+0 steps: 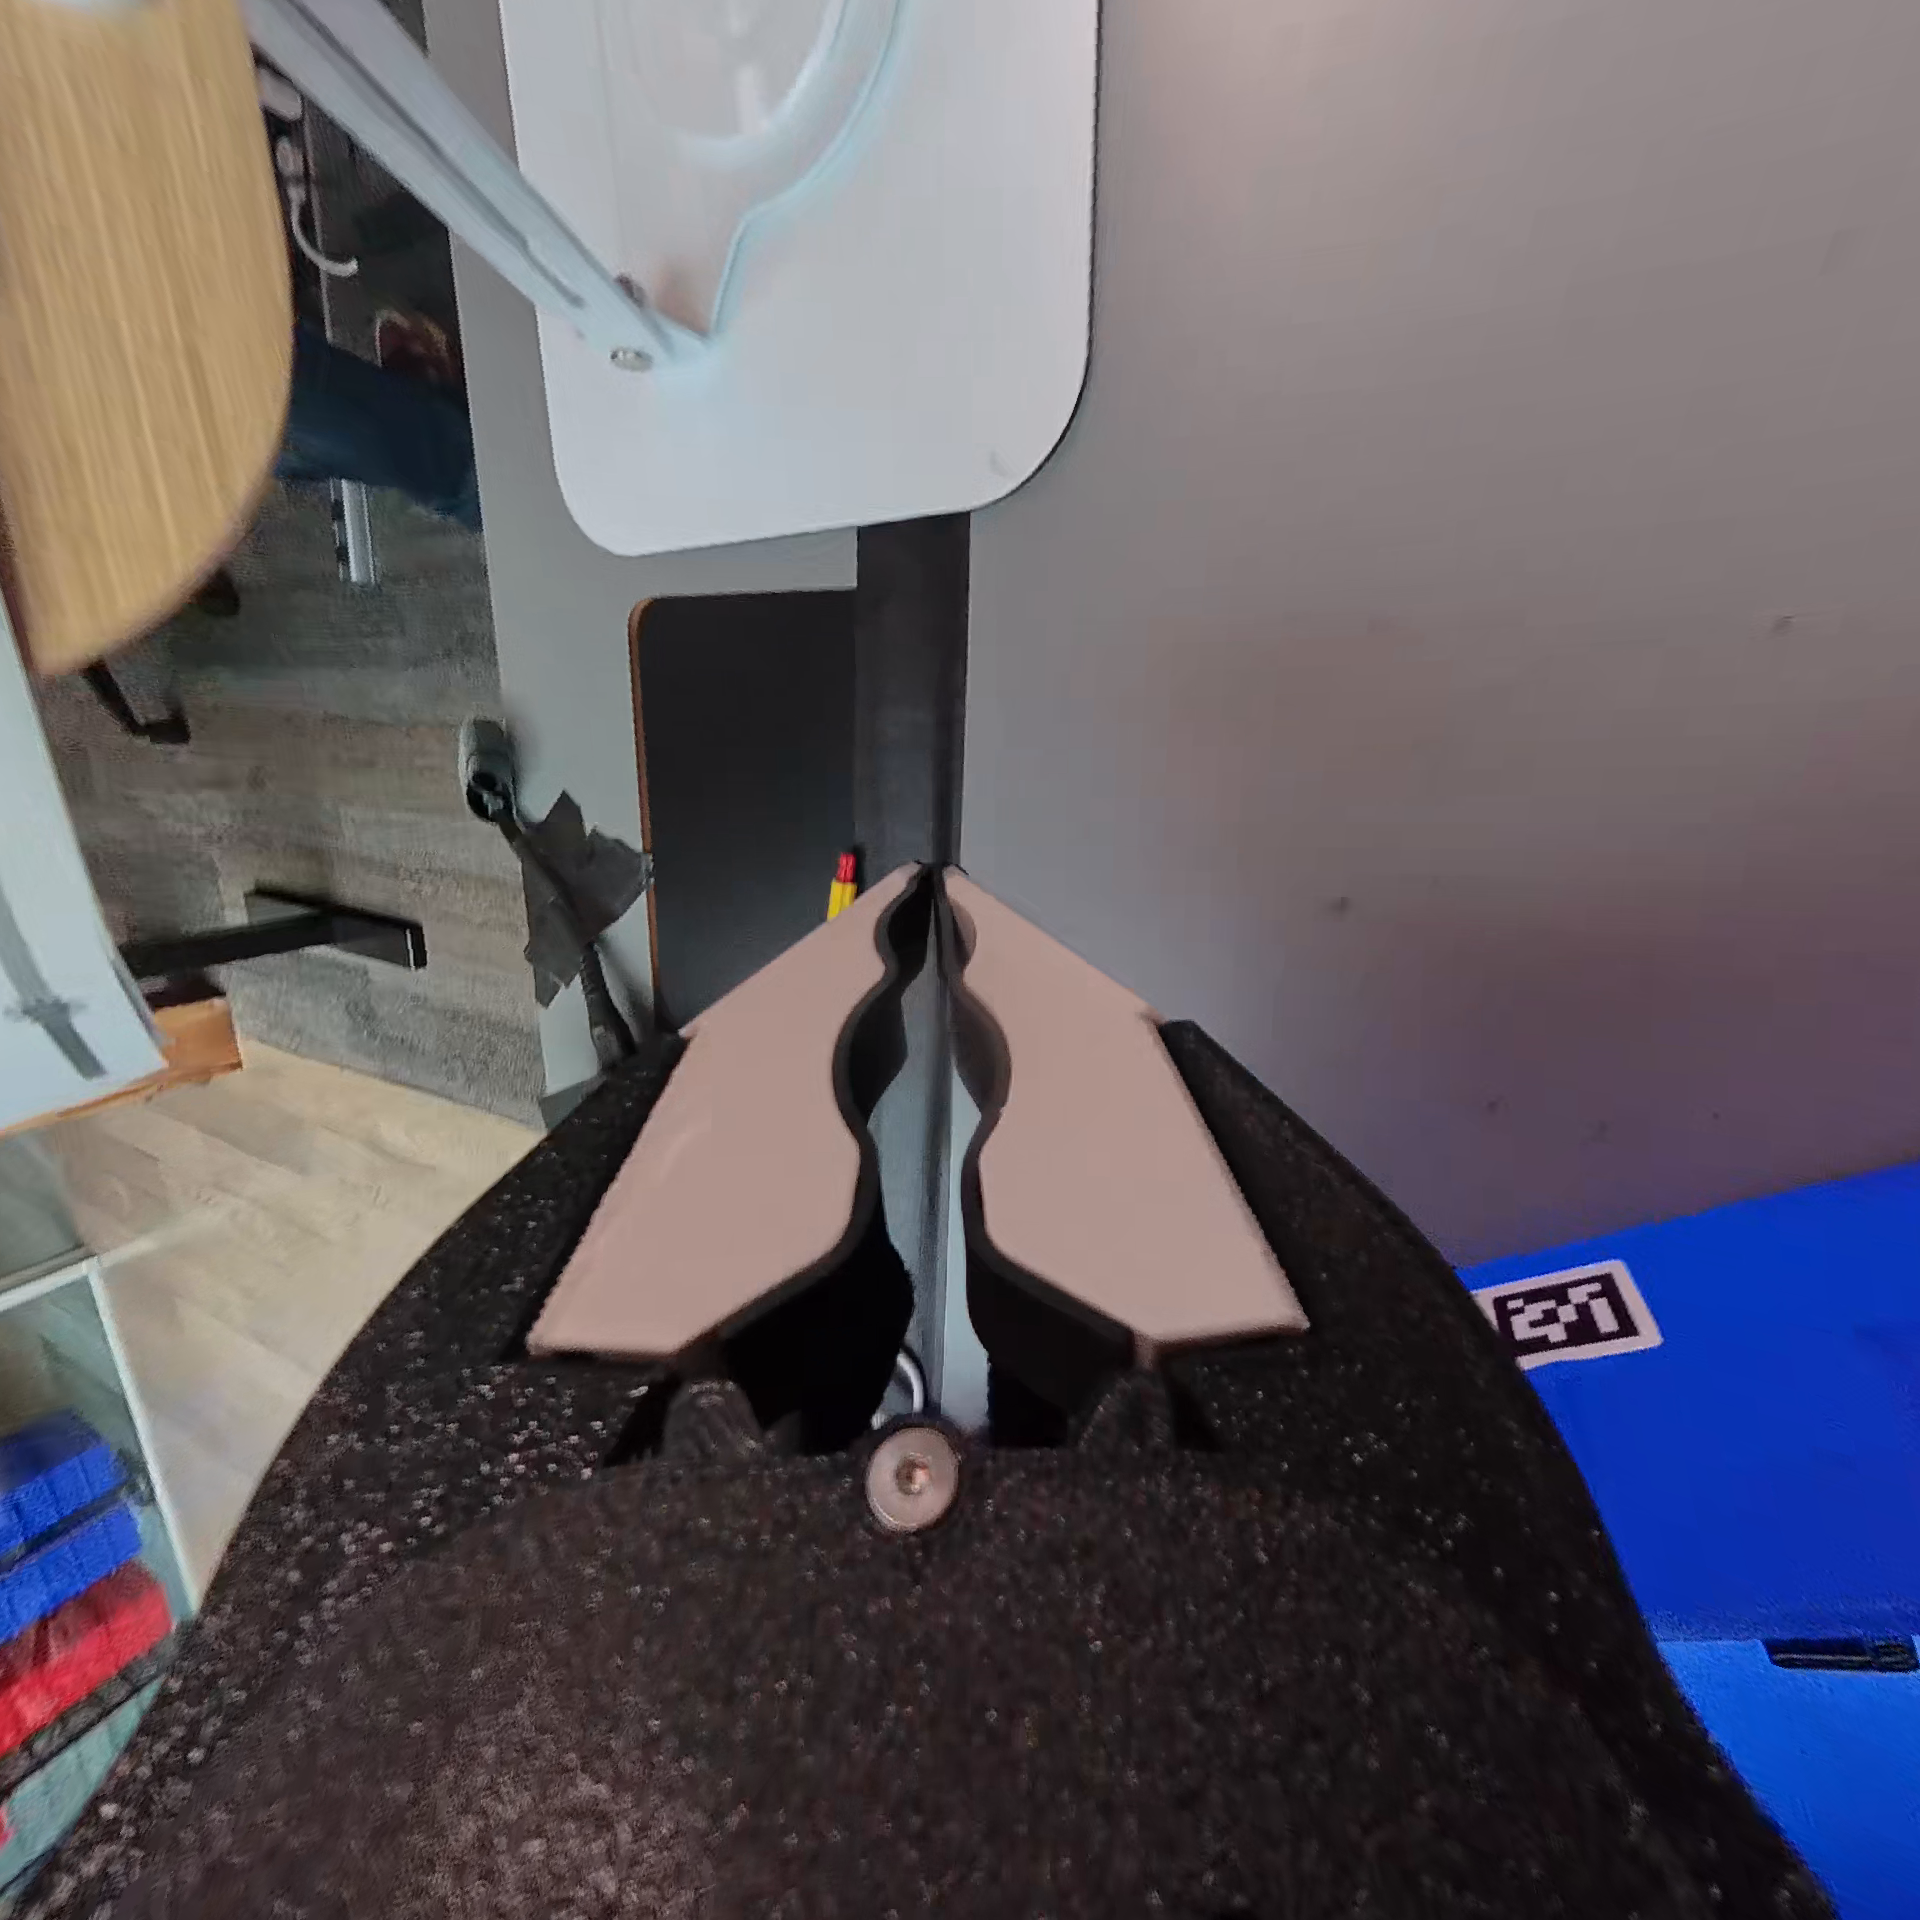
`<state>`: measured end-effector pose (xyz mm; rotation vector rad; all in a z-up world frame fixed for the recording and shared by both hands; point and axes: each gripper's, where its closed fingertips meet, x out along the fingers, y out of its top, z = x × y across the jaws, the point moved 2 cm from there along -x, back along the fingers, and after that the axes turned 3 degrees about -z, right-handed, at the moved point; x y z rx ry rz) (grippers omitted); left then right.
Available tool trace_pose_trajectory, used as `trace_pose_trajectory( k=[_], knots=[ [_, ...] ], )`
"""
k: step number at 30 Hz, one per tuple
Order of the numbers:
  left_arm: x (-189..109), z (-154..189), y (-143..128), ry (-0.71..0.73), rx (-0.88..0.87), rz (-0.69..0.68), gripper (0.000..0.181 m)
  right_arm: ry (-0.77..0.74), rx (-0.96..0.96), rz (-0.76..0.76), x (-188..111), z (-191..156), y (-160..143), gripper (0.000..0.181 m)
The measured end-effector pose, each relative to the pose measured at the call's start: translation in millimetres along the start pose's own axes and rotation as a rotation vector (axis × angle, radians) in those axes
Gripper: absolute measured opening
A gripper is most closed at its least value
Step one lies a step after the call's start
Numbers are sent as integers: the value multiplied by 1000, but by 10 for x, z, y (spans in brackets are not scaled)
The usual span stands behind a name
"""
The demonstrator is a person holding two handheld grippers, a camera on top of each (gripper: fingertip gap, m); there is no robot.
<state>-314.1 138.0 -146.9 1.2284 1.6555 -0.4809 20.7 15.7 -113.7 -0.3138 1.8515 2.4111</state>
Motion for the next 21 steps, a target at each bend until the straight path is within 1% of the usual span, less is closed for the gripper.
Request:
trace_pose_trajectory(
  k=[1, 2, 3, 6, 7, 11, 16, 19, 21],
  knots=[
    [35, -38, -85, 20, -9, -39, 7, 1, -7, -2, 6, -16, 4, 9],
    [87, -69, -168, 35, -14, -74, 15, -1, -17, -7, 9, -29, 1, 9],
    [150, -93, -249, 49, -8, -107, 19, -5, -27, -14, 8, -38, -8, 9],
    [346, -123, -424, 59, 49, -174, 19, -21, -51, -38, 10, -38, -52, 9],
    [397, -148, -439, 58, 56, -184, 19, -26, -54, -43, 13, -26, -62, 9],
    [570, -210, -421, -12, 28, -199, 29, -27, -30, -50, 15, 24, -115, 9],
    [700, -281, -384, -63, 49, -209, 25, -30, -2, -50, 2, 85, -150, 9],
    [706, -281, -393, -143, 2, -207, 24, -28, 3, -50, -5, 101, -163, 9],
    [708, -257, -396, -189, -12, -195, 17, -22, 11, -49, -6, 103, -171, 9]
  ],
)
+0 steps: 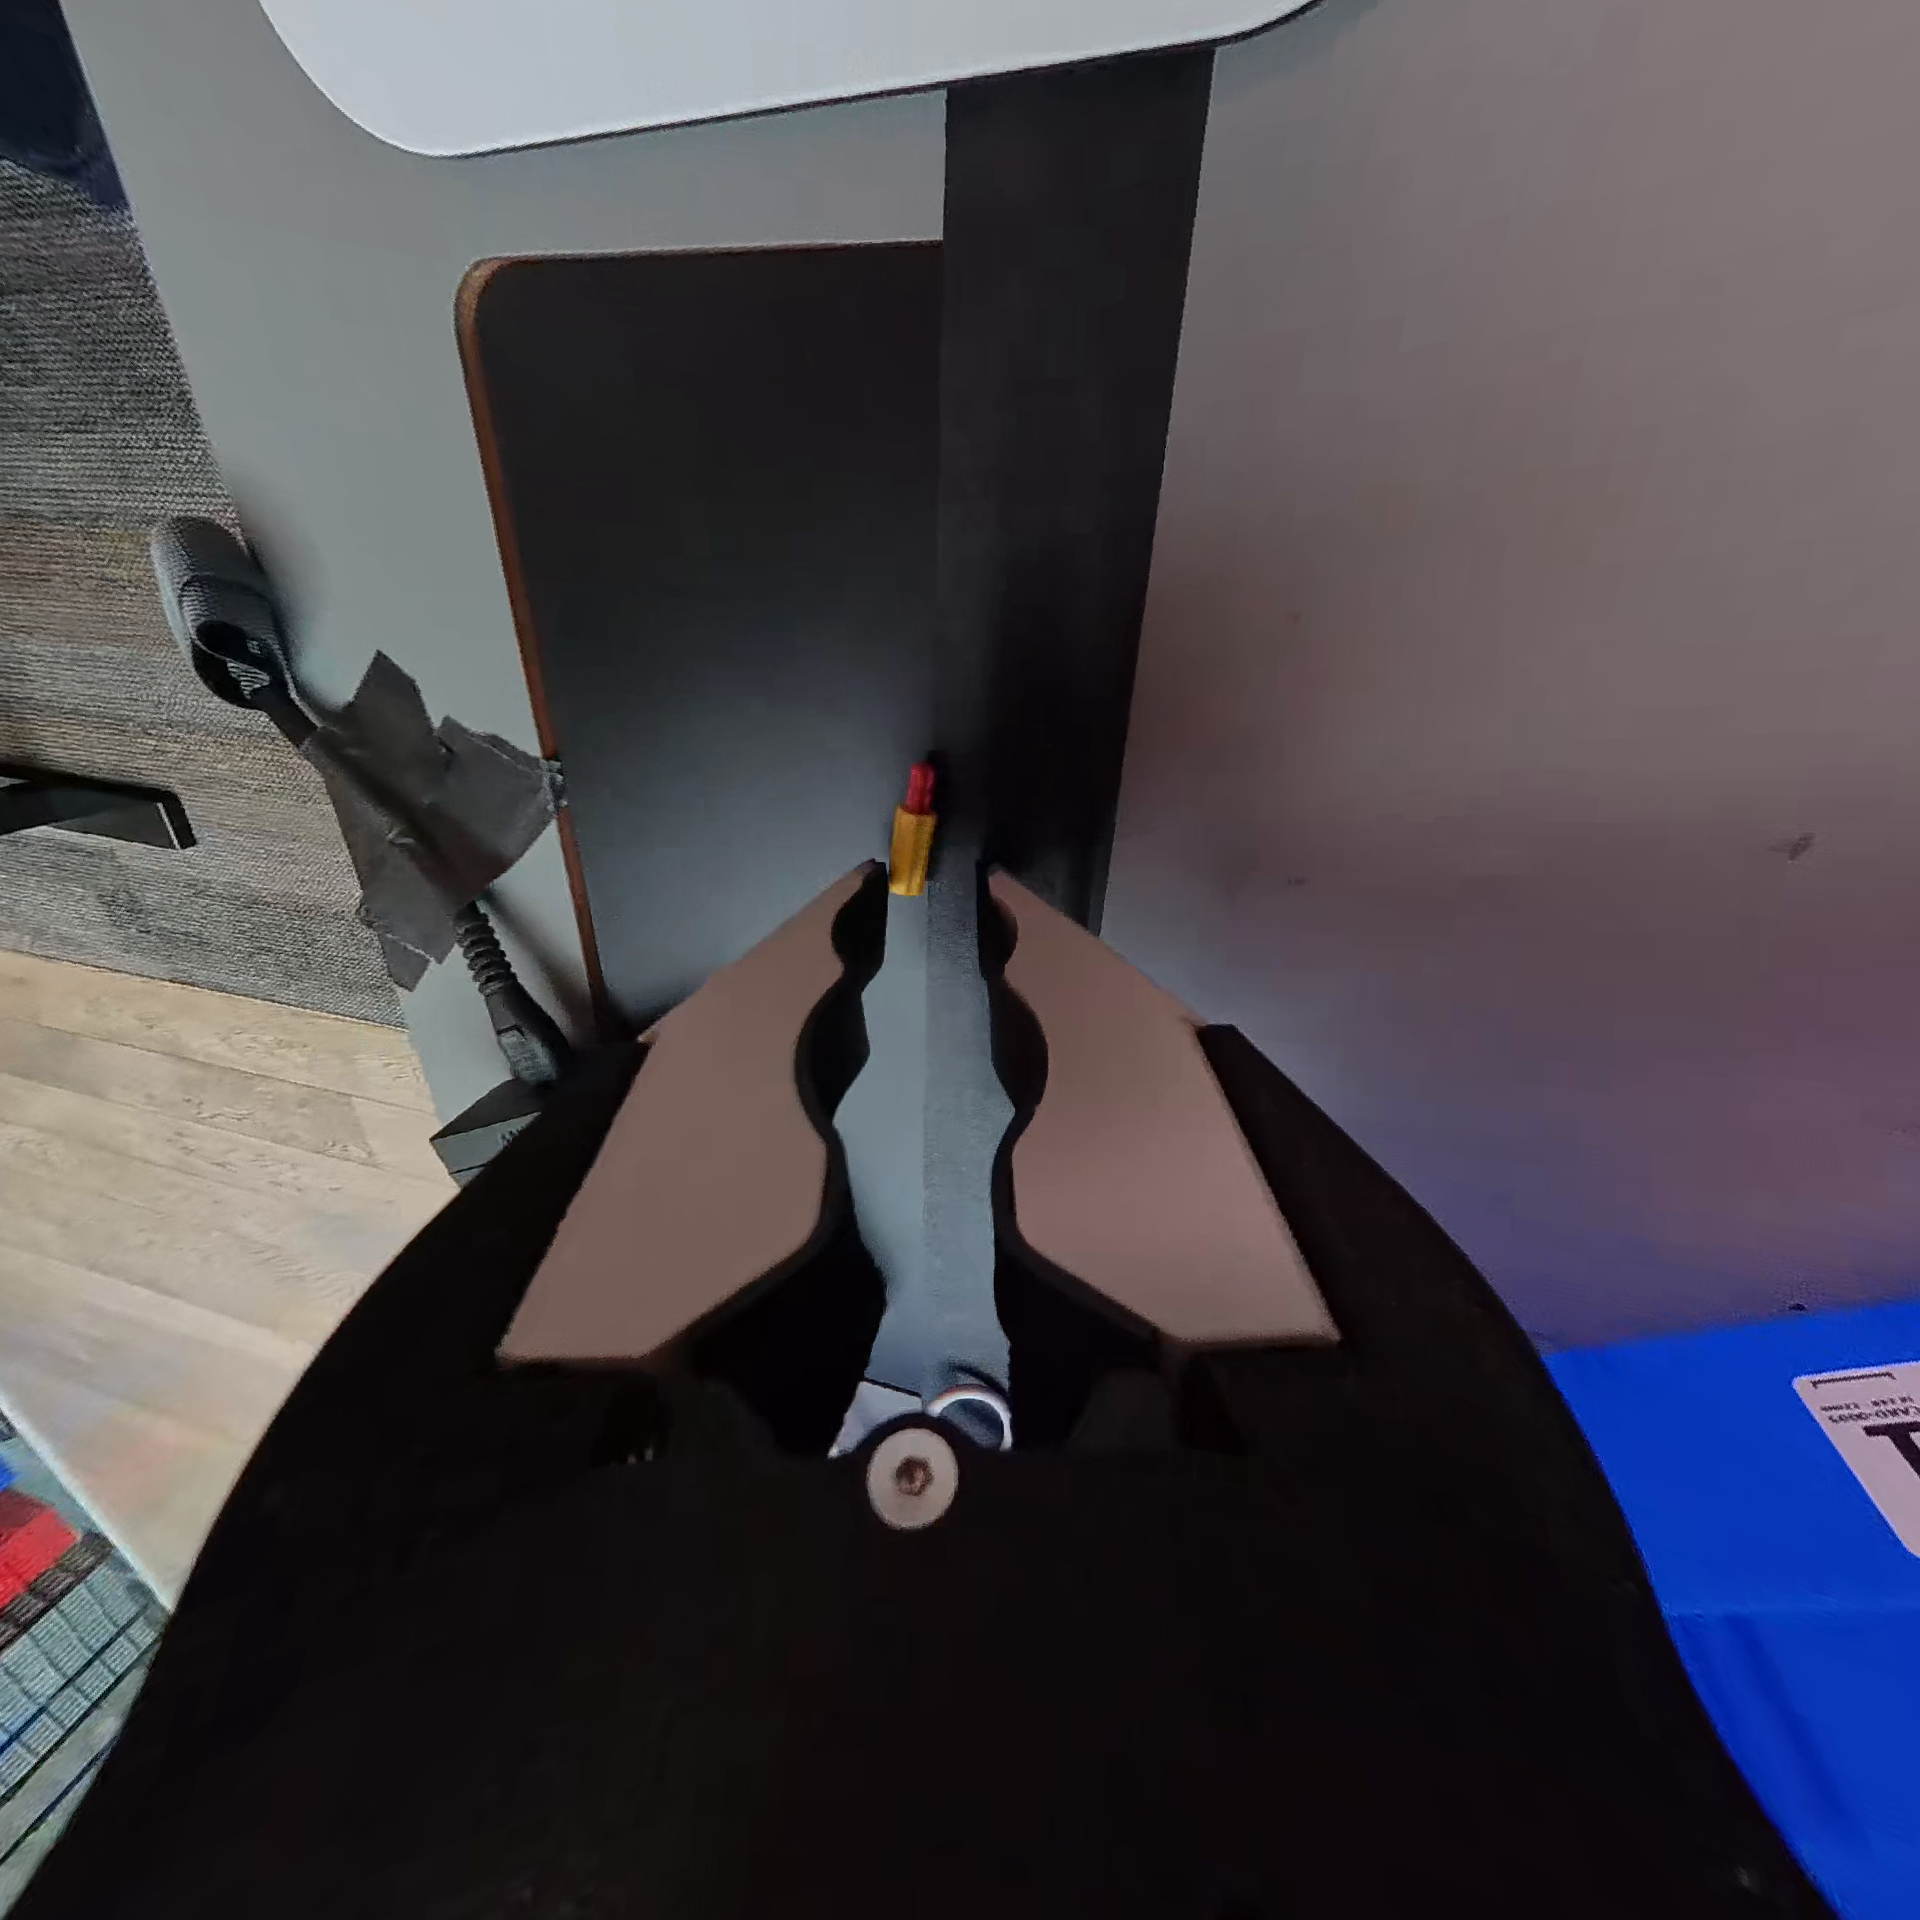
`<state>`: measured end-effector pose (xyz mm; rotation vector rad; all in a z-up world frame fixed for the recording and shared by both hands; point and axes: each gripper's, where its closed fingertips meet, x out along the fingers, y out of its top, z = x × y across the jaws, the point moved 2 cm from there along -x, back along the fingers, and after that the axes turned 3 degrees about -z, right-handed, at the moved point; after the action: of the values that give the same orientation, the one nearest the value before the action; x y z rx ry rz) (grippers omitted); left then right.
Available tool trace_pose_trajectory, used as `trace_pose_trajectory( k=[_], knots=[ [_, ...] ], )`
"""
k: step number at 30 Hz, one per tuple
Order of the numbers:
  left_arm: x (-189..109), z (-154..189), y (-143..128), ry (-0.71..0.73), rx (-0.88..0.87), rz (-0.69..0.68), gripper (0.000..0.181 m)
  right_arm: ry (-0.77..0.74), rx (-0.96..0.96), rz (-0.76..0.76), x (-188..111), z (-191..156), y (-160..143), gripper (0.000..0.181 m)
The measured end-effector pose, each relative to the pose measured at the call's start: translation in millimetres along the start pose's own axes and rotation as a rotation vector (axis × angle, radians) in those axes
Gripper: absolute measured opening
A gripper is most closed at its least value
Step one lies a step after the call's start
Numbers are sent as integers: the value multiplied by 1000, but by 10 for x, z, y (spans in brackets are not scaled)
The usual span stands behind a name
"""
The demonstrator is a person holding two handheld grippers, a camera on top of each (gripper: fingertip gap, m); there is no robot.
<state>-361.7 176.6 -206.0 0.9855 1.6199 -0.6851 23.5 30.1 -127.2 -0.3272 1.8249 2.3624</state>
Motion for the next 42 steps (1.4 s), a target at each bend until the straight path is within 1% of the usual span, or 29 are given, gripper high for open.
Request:
trace_pose_trajectory(
  k=[3, 6, 8, 10, 12, 13, 15, 18, 20, 22, 24, 25, 28, 30, 31, 32, 34, 38, 41, 42],
  knots=[
    [7, 36, 6, -45, 26, 14, 8, 10, 2, -3, 8, -8, -12, 9],
    [7, 44, 3, -40, 2, 21, 7, 15, 1, -7, 16, -28, -19, 9],
    [0, 45, -2, -18, -26, 27, 7, 19, -5, -11, 23, -53, -19, 9],
    [-24, 84, -6, 20, -3, 33, 7, 16, -22, -16, 25, -72, -9, 10],
    [-125, 168, 45, 54, 31, 63, 7, 15, -32, -14, 19, -86, 11, 9],
    [-224, 219, 111, 69, 36, 99, 7, 14, -34, -10, 16, -91, 20, 9],
    [-526, 356, 333, 95, 32, 230, 6, 10, -28, -2, 15, -92, 41, 9],
    [-1181, 756, 860, 91, 11, 537, 6, -4, -11, 36, 1, -85, 125, 9],
    [-1651, 1161, 1238, 69, 13, 755, 6, -10, 29, 99, -43, -77, 258, 9],
    [-2033, 1621, 1566, 43, 19, 937, 7, -10, 94, 189, -117, -59, 430, 9],
    [-2289, 2088, 1835, 2, 13, 1088, 7, 6, 166, 282, -207, -54, 603, 10],
    [-2353, 2299, 1944, -14, 5, 1137, 7, 10, 194, 321, -254, -50, 679, 10],
    [-2374, 2830, 2174, -20, 0, 1206, 7, 43, 226, 379, -362, -76, 839, 14],
    [-2320, 3052, 2259, -1, -19, 1213, 7, 90, 208, 362, -379, -148, 873, 19],
    [-2289, 3131, 2281, 15, -24, 1209, 7, 131, 197, 344, -373, -213, 873, 19],
    [-2273, 3184, 2290, 37, -37, 1212, 7, 162, 183, 319, -360, -271, 863, 15],
    [-2262, 3256, 2277, 69, -64, 1219, 7, 162, 135, 302, -346, -335, 864, 4],
    [-2316, 3346, 2203, 94, -111, 1250, 7, 202, 122, 313, -343, -445, 928, 4],
    [-2366, 3380, 2175, 91, -148, 1300, 7, 246, 184, 365, -353, -479, 981, 3],
    [-2378, 3386, 2173, 87, -158, 1317, 12, 270, 211, 379, -351, -496, 990, 3]
  ],
)
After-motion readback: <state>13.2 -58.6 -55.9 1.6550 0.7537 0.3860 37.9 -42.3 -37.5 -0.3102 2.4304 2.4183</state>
